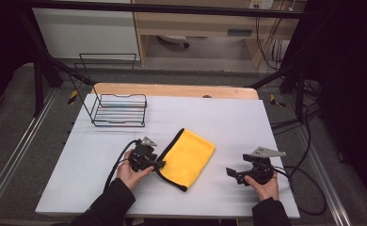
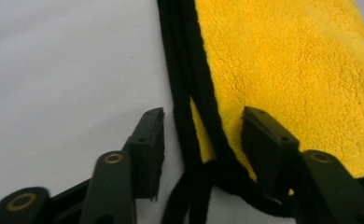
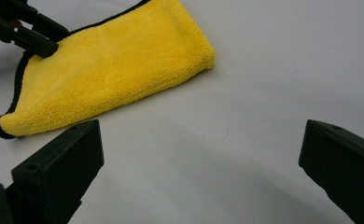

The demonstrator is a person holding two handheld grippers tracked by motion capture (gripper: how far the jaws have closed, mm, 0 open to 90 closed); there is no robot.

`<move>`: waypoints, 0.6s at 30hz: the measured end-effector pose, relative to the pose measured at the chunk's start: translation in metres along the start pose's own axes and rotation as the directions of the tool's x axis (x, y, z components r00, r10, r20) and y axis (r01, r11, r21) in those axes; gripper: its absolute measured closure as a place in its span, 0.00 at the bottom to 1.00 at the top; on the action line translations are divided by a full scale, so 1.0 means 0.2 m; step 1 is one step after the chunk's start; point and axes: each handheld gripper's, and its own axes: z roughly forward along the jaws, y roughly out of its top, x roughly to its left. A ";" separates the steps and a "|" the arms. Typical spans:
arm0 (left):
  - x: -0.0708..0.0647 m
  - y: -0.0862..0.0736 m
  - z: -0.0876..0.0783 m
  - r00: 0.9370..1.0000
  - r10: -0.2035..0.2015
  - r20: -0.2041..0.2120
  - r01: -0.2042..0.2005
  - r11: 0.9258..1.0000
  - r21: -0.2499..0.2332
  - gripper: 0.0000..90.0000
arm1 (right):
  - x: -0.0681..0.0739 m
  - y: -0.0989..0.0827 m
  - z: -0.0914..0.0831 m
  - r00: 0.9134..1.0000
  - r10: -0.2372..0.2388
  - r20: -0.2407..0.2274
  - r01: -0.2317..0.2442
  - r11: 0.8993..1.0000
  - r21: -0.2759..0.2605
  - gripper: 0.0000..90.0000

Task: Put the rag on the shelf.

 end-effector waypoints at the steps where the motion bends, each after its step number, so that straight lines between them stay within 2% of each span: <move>1: 0.00 0.00 0.00 1.000 -0.002 0.001 0.002 1.000 -0.003 0.61 | 0.00 0.00 0.00 1.000 0.001 0.000 -0.001 1.000 -0.001 0.01; 6: -0.01 0.00 0.00 1.000 -0.021 0.019 0.020 1.000 0.016 0.69 | 0.00 0.00 0.00 1.000 -0.001 0.001 0.001 1.000 -0.003 0.01; 7: -0.01 0.00 0.00 0.999 -0.026 0.028 0.025 0.999 0.020 0.76 | 0.00 0.00 0.00 1.000 0.001 -0.001 -0.001 1.000 -0.002 0.01; 8: -0.01 0.00 0.00 0.999 -0.031 0.041 0.031 0.999 0.023 0.76 | 0.01 0.00 0.01 1.000 0.000 -0.001 0.000 1.000 -0.001 0.01; 9: -0.01 0.00 0.00 0.998 -0.041 0.045 0.040 0.999 0.025 0.81 | 0.01 0.00 0.01 1.000 -0.003 -0.002 0.003 1.000 0.000 0.01; 12: -0.01 0.01 -0.01 0.998 -0.046 0.042 0.045 0.999 0.029 0.86 | 0.01 0.00 0.01 1.000 -0.008 -0.006 0.008 1.000 0.002 0.01; 18: -0.03 0.00 -0.04 0.999 -0.043 0.028 0.042 0.999 0.026 0.88 | 0.01 0.00 0.01 1.000 -0.004 -0.007 0.004 1.000 0.000 0.01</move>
